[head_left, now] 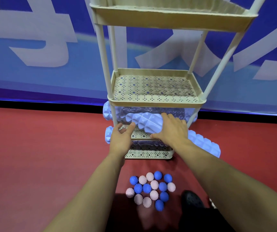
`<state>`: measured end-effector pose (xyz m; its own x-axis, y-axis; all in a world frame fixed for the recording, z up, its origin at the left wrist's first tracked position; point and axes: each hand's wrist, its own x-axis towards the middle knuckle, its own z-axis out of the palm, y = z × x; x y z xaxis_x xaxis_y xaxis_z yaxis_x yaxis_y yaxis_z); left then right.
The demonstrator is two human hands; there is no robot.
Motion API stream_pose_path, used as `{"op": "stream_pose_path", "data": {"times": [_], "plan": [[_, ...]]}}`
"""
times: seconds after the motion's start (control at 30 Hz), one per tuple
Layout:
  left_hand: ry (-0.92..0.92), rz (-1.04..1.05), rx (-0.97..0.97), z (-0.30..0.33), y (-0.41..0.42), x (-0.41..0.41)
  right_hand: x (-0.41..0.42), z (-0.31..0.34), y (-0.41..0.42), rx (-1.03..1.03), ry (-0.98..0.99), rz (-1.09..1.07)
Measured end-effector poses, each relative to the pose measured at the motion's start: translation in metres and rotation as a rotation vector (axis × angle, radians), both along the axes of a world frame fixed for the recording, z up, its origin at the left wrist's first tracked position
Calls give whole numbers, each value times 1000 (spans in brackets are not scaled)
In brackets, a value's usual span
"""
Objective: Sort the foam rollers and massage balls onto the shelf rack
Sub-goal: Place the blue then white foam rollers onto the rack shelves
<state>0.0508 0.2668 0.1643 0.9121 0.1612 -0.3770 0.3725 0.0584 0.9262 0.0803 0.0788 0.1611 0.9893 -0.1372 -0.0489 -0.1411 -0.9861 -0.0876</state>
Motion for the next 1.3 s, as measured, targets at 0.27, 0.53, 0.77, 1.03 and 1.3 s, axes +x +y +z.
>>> {"op": "stream_pose_path", "data": {"times": [0.27, 0.53, 0.77, 1.03, 1.3], "plan": [[-424, -20, 428, 9, 22, 20, 28, 11, 37, -81, -33, 69], [-381, 24, 274, 16, 25, 31, 42, 16, 65, -105, -34, 102], [-385, -20, 268, 17, 30, 35, 54, 23, 82, -104, -4, 155], [-376, -40, 282, 16, 28, 34, 69, 28, 81, -67, 180, 173], [-381, -110, 326, 10, 27, 34, 71, 26, 72, -84, 94, 180]]}}
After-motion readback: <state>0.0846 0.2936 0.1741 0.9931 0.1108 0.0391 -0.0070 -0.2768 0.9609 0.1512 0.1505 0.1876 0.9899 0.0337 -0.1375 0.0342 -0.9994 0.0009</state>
